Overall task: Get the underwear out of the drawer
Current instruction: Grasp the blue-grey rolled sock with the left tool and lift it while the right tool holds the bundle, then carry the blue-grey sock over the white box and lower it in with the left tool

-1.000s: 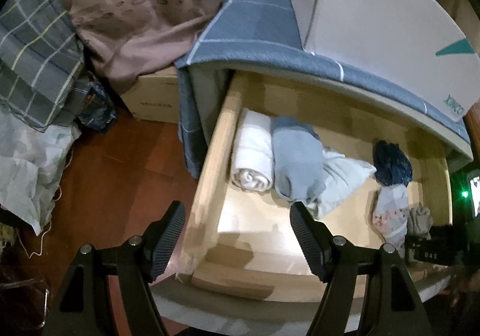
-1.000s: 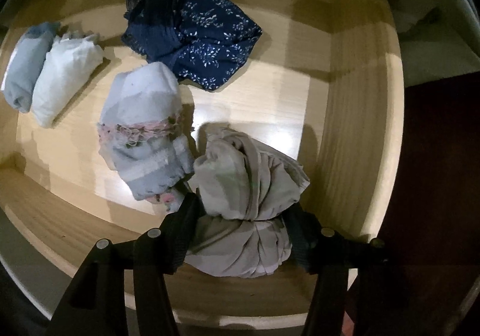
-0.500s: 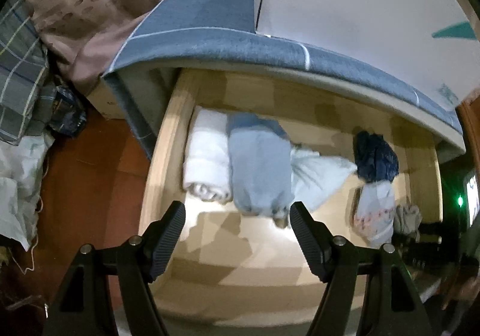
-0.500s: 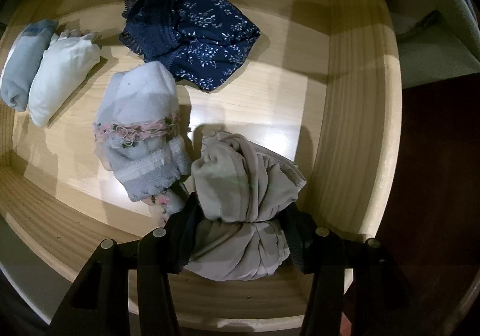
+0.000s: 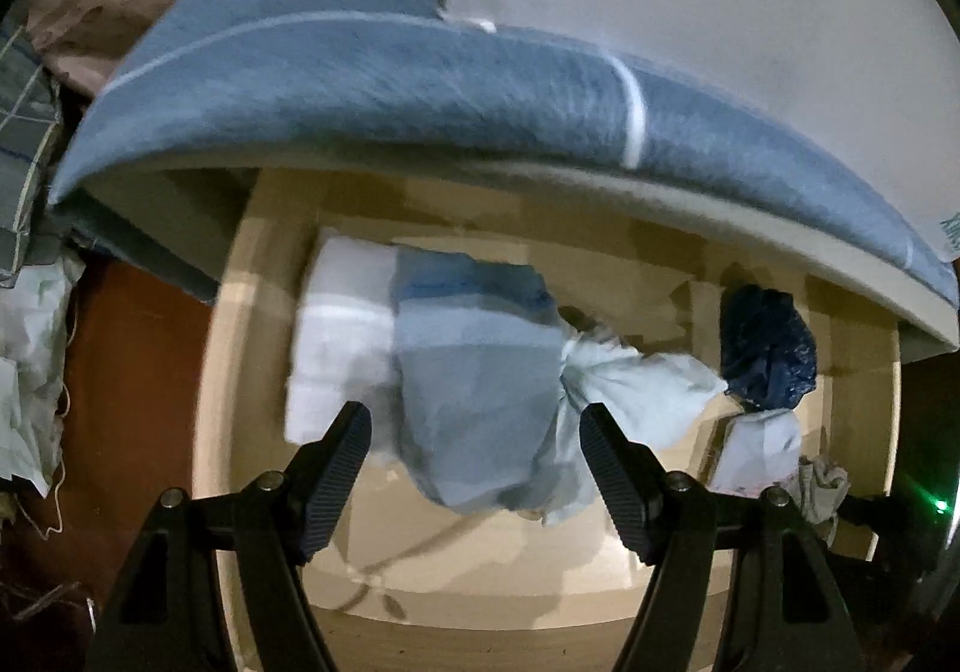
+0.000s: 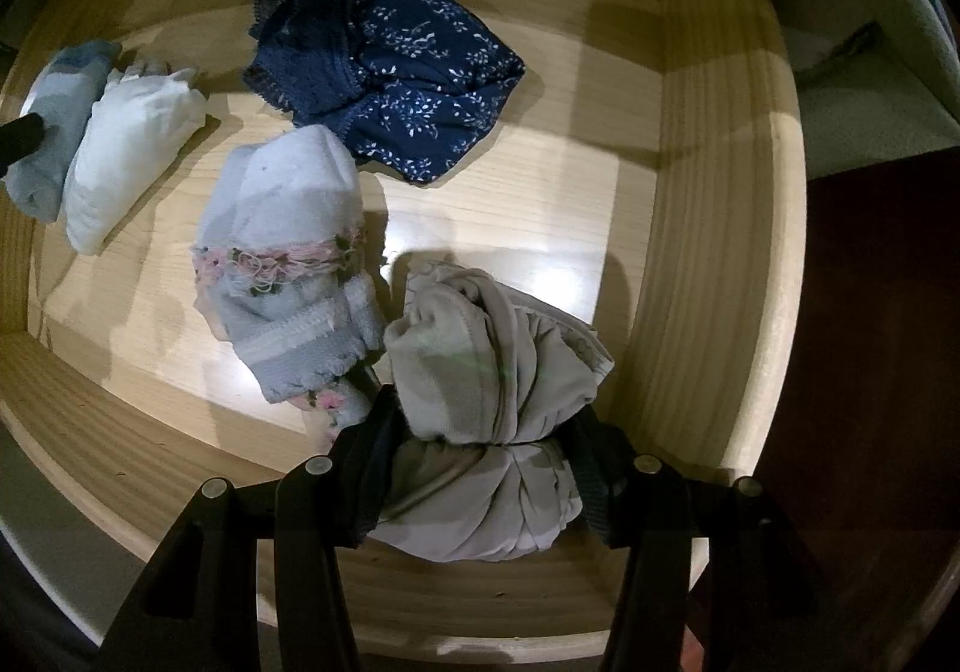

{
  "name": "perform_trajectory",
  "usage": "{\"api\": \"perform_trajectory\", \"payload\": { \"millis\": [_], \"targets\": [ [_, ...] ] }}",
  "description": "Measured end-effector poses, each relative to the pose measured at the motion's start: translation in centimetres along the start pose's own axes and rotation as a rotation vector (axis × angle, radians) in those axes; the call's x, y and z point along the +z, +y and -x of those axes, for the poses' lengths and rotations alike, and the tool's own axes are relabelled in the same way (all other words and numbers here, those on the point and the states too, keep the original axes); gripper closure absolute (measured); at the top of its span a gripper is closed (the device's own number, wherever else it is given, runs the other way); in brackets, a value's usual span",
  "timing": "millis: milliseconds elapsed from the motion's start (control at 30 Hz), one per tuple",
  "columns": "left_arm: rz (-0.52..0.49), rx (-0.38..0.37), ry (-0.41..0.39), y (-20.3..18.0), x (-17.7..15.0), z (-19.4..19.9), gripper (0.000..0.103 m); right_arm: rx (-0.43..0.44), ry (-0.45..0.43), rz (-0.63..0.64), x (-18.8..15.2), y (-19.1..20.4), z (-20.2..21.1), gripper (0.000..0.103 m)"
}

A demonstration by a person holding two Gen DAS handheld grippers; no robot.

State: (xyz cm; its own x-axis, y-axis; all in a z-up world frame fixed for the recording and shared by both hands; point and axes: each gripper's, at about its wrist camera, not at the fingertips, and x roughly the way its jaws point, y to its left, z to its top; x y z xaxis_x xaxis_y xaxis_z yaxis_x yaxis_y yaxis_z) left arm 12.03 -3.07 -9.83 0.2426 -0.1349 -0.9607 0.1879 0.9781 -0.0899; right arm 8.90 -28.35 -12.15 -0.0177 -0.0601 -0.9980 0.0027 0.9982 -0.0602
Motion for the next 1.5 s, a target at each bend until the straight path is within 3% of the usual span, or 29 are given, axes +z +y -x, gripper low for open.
{"api": "perform_trajectory", "payload": {
  "millis": [200, 233, 267, 300, 467, 1033, 1300, 1500],
  "targets": [
    [-0.058, 0.024, 0.056, -1.1, 0.0, -1.5, 0.029, 0.002, -0.001, -0.002, 0.1, 0.1, -0.1, 0.051],
    [-0.061, 0.018, 0.058, -1.2, -0.1, -1.5, 0.034, 0.002, -0.001, -0.002, 0.1, 0.1, -0.1, 0.051],
    [-0.066, 0.019, 0.061, -1.2, -0.1, -1.6, 0.051, 0.002, -0.001, -0.002, 0.1, 0.1, -0.1, 0.051],
    [-0.070, 0.036, 0.067, -1.2, -0.1, -1.7, 0.057, 0.002, -0.001, -0.002, 0.1, 0.1, -0.1, 0.051],
    [-0.032, -0.002, 0.092, -0.1, -0.1, -1.9, 0.065, 0.004, -0.002, -0.003, 0.2, 0.2, -0.2, 0.051],
    [-0.071, -0.017, 0.204, 1.1, -1.6, 2.1, 0.068, -0.005, 0.003, 0.001, 0.6, 1.0, -0.6, 0.051],
    [-0.158, -0.031, 0.103, 0.1, -3.9, 7.2, 0.068, -0.005, 0.003, 0.001, 0.6, 1.0, -0.6, 0.051],
    [-0.251, -0.075, -0.092, -0.6, -5.2, 11.4, 0.068, -0.004, 0.003, -0.001, 0.7, 1.0, -0.6, 0.051]
  ]
}}
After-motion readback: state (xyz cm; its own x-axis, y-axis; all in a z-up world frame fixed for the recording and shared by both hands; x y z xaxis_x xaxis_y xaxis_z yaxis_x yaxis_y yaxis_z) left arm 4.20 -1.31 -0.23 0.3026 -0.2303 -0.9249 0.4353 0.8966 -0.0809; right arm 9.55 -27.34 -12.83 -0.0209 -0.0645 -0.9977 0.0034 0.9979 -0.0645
